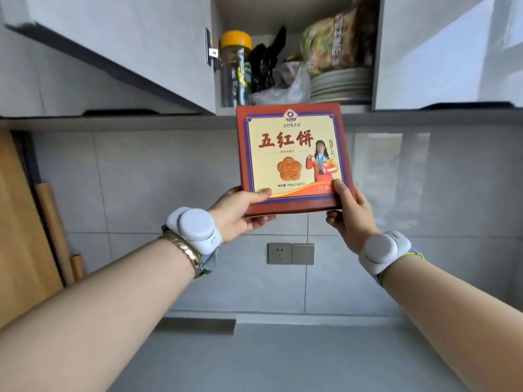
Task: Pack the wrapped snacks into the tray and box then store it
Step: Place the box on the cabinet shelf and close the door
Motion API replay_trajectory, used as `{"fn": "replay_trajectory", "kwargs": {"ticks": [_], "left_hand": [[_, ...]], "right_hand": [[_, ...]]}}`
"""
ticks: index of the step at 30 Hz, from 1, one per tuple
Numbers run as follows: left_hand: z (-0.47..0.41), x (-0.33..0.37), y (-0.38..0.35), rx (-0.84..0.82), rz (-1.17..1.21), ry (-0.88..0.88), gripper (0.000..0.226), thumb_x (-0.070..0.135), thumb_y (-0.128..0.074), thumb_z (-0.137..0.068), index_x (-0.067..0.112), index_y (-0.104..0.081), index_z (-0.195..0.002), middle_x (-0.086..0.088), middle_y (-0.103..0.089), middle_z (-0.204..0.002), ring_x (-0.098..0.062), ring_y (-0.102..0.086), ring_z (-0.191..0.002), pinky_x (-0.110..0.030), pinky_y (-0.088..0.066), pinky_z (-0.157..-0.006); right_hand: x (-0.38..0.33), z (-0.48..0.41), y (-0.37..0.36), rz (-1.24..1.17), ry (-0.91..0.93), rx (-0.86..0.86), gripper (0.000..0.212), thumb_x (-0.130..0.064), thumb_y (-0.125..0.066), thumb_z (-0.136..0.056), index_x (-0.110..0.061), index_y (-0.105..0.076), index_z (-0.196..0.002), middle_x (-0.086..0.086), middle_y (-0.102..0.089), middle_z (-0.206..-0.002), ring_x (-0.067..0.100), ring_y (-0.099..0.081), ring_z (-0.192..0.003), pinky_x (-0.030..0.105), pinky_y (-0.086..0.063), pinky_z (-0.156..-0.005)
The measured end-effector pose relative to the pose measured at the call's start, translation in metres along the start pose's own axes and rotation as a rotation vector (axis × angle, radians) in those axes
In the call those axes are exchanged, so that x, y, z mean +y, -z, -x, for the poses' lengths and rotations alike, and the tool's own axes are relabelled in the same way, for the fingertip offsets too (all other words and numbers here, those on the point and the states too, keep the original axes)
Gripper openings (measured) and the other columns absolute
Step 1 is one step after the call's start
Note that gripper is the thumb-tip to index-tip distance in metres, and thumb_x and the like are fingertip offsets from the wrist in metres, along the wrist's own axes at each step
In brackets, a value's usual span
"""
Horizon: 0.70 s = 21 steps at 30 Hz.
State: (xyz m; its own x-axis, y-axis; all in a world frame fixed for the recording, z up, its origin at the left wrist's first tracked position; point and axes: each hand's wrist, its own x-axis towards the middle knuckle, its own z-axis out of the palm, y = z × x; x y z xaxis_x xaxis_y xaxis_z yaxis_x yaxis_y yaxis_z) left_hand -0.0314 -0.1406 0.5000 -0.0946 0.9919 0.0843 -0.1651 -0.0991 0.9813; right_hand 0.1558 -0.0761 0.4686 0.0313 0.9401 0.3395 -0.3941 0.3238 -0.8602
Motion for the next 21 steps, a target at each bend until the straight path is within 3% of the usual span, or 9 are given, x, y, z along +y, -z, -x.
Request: {"fn": "replay_trajectory", "kwargs": {"ticks": [3, 6, 10, 13, 16, 19, 21], "left_hand": [[-0.008, 0.031, -0.011, 0.027, 0.012, -0.211, 0.034, 0.005, -0.064, -0.084, 0.017, -0.052, -0.113, -0.007, -0.066, -0.103, -0.026, -0.065, -0.072, -0.019, -0.052, -0.045], [-0.019, 0.061, -0.016, 0.021, -0.015, -0.392, 0.032, 0.002, -0.063, -0.085, 0.022, -0.052, -0.107, -0.003, -0.064, -0.107, -0.019, -0.065, -0.076, -0.022, -0.056, -0.049], [-0.031, 0.098, -0.017, -0.004, -0.031, -0.486, 0.041, 0.004, -0.061, -0.087, 0.022, -0.047, -0.122, 0.002, -0.065, -0.106, -0.016, -0.065, -0.082, -0.026, -0.06, -0.057], [-0.049, 0.129, -0.018, 0.004, -0.053, -0.537, 0.036, 0.005, -0.057, -0.09, 0.022, -0.047, -0.12, 0.003, -0.064, -0.105, -0.016, -0.064, -0.086, -0.026, -0.059, -0.059], [-0.074, 0.156, -0.023, 0.099, -0.069, -0.603, 0.039, 0.01, -0.057, -0.091, 0.017, -0.047, -0.128, -0.002, -0.061, -0.122, -0.02, -0.06, -0.101, -0.022, -0.058, -0.056], [-0.093, 0.17, -0.021, 0.241, -0.113, -0.64, 0.039, 0.015, -0.057, -0.092, 0.013, -0.048, -0.13, -0.004, -0.059, -0.128, -0.019, -0.059, -0.105, -0.02, -0.057, -0.056], [-0.111, 0.179, -0.02, 0.333, -0.142, -0.624, 0.04, 0.013, -0.059, -0.091, 0.008, -0.048, -0.129, -0.007, -0.058, -0.13, -0.022, -0.059, -0.109, -0.023, -0.059, -0.057]], "right_hand": [[-0.031, -0.018, -0.008, 0.027, 0.098, -0.017, 0.027, -0.033, -0.056, -0.091, -0.023, -0.056, -0.115, -0.003, -0.054, -0.072, 0.01, -0.048, -0.044, 0.019, -0.05, -0.048], [-0.062, -0.04, -0.022, 0.04, 0.201, -0.074, 0.029, -0.033, -0.053, -0.092, -0.025, -0.052, -0.12, -0.004, -0.058, -0.08, 0.005, -0.054, -0.044, 0.022, -0.055, -0.054], [-0.098, -0.064, -0.042, 0.097, 0.347, -0.109, 0.025, -0.032, -0.057, -0.091, -0.023, -0.054, -0.114, -0.004, -0.061, -0.081, 0.012, -0.058, -0.055, 0.024, -0.059, -0.054], [-0.123, -0.09, -0.06, 0.159, 0.456, -0.145, 0.023, -0.03, -0.056, -0.091, -0.022, -0.054, -0.113, -0.004, -0.064, -0.09, 0.013, -0.062, -0.068, 0.025, -0.06, -0.054], [-0.14, -0.124, -0.077, 0.242, 0.55, -0.149, 0.023, -0.033, -0.056, -0.091, -0.024, -0.056, -0.111, -0.003, -0.066, -0.095, 0.011, -0.065, -0.076, 0.03, -0.061, -0.06], [-0.15, -0.147, -0.086, 0.387, 0.6, -0.119, 0.033, -0.033, -0.056, -0.09, -0.017, -0.06, -0.119, -0.001, -0.066, -0.097, 0.012, -0.063, -0.078, 0.014, -0.053, -0.05], [-0.151, -0.167, -0.092, 0.463, 0.58, -0.174, 0.035, -0.03, -0.058, -0.09, -0.015, -0.059, -0.121, 0.002, -0.067, -0.1, 0.015, -0.064, -0.077, 0.018, -0.056, -0.052]]}}
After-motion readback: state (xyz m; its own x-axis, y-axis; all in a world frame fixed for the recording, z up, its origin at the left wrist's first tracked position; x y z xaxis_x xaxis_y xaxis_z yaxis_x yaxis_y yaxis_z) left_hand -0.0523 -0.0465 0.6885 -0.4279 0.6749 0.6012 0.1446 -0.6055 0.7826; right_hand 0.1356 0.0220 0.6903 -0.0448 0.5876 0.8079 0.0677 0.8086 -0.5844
